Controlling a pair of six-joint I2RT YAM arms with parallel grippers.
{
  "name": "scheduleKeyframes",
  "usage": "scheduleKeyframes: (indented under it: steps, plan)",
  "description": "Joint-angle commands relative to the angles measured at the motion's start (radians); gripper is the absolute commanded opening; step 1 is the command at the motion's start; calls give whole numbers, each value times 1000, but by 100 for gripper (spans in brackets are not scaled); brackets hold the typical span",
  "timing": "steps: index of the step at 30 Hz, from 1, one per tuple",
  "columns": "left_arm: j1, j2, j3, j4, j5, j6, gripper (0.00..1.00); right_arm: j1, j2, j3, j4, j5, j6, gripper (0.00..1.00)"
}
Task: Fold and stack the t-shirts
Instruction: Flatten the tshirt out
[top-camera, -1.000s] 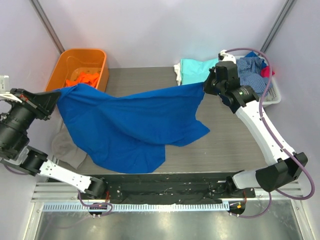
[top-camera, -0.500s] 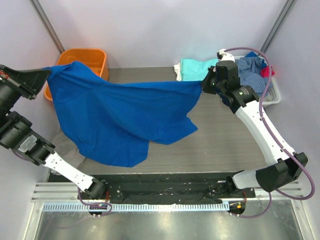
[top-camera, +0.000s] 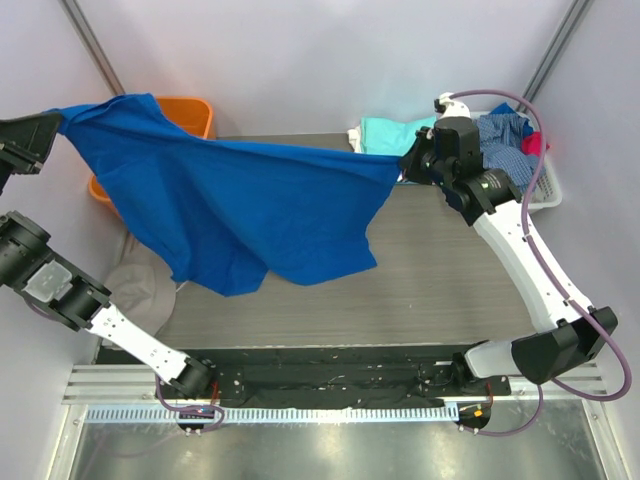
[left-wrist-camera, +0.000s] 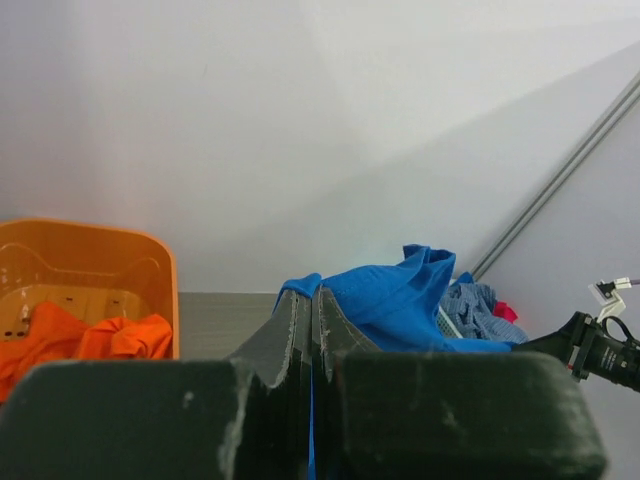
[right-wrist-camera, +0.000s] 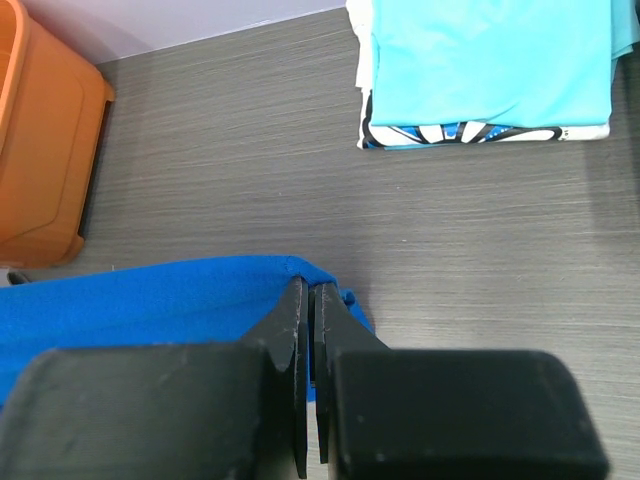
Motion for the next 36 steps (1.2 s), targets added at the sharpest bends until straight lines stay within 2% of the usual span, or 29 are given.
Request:
scheduleKeyframes:
  steps: [1, 18, 36]
  plan:
    - [-513, 1, 12, 245, 121, 297, 0, -12, -24, 49, -6, 41, -40, 1]
    - [-513, 1, 12, 245, 121, 297, 0, -10, -40, 49, -20, 37, -46, 1]
    - [-513, 1, 12, 245, 121, 297, 0, -10, -108, -20, -29, 26, -34, 1]
